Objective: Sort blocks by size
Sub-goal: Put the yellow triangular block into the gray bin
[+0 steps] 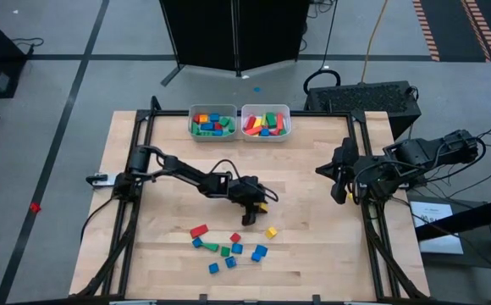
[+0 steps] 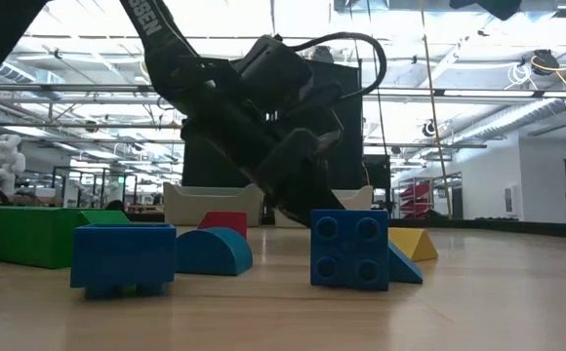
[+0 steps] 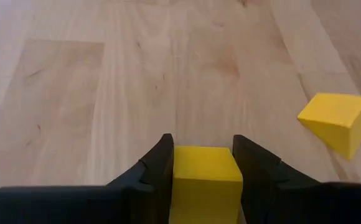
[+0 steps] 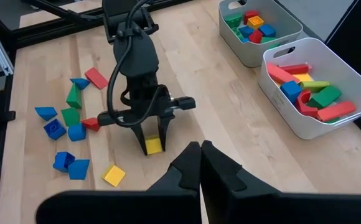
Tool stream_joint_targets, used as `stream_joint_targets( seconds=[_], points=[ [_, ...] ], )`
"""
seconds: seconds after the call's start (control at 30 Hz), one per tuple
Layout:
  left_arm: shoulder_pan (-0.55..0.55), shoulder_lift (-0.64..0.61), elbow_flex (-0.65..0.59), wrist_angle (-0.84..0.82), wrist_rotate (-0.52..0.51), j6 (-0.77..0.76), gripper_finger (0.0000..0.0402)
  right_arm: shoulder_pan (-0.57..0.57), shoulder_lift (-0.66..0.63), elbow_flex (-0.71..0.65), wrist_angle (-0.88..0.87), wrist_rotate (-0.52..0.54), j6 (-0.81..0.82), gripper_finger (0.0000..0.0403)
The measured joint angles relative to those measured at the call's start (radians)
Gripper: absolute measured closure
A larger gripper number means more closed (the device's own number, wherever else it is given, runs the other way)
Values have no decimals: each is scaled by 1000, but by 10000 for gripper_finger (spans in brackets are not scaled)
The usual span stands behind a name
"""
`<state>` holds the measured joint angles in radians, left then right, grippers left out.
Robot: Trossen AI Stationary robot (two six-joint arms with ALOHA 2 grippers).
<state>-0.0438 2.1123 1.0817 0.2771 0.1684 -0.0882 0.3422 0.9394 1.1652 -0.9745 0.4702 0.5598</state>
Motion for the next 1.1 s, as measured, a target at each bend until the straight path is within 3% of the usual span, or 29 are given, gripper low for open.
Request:
stream_joint_targets(
  seconds=[0.23, 0.37, 0.6, 0.73, 0.9, 0.97, 1.1],
  points=[
    [50, -104, 19, -53, -3, -102, 278, 0, 0, 0, -8, 1, -14, 403],
    [126, -251, 37, -70, -116, -77, 278, 0, 0, 0, -7, 5, -25, 403],
    [353, -474, 36, -258, -386, 26, 278, 0, 0, 0, -4, 31, -23, 403],
    [493, -490, 32, -378, -384, 58, 278, 0, 0, 0, -4, 31, -21, 403],
    [600, -448, 35, -452, -269, 75, 277, 0, 0, 0, -3, 31, -20, 403],
    [612, -421, 32, -490, -255, 100, 242, 0, 0, 0, -3, 32, -18, 403],
    [620, -394, 35, -497, -249, 104, 126, 0, 0, 0, -3, 32, -20, 403]
  ],
)
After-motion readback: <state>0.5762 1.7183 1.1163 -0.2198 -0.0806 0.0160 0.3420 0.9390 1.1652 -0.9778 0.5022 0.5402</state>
